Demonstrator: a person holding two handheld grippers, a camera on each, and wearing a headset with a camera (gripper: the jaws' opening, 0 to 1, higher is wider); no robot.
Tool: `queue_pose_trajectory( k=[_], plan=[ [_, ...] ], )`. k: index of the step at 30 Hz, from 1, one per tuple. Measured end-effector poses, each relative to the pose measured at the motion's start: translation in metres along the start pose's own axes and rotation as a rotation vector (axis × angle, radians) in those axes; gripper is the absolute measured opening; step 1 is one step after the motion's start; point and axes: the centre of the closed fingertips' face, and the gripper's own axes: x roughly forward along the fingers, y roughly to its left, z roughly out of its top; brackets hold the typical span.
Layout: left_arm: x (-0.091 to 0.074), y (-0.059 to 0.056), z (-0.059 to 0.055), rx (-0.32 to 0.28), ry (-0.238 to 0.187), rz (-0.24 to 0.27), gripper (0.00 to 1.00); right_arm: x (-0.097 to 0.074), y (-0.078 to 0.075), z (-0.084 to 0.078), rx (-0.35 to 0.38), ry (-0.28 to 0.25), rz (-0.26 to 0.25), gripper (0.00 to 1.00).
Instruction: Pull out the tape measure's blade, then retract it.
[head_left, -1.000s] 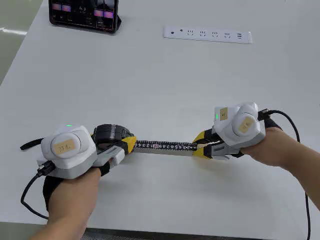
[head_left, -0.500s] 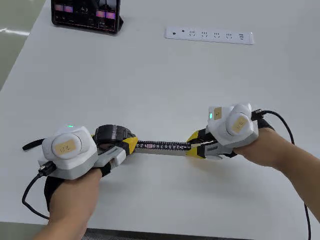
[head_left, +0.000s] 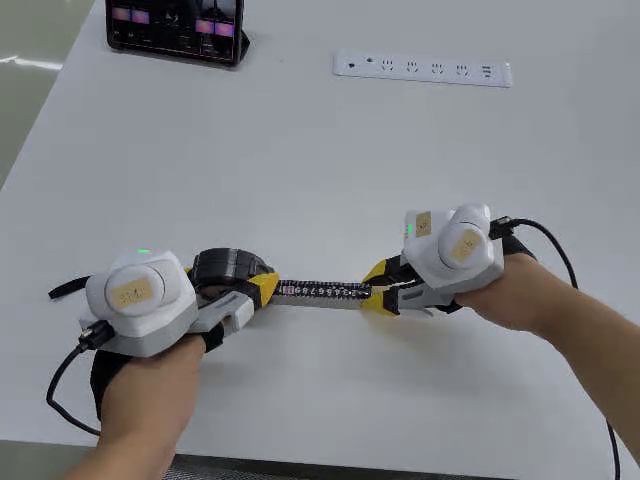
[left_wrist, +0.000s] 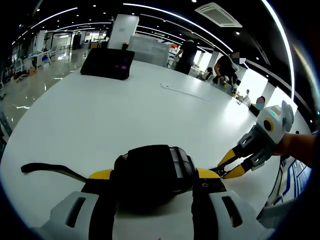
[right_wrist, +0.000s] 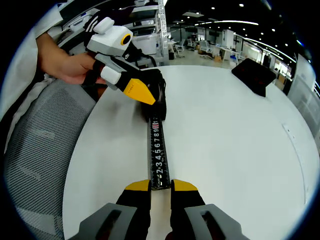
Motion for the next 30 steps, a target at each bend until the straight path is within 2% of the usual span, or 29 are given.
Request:
queue_pose_trajectory(
  k=[30],
  plan=[
    [-0.001,0.001,0.000,-0.009,0.000,-0.010,0.57,0.021,0.002,0.026,-0.003,-0.041,0.025,0.11]
  ],
)
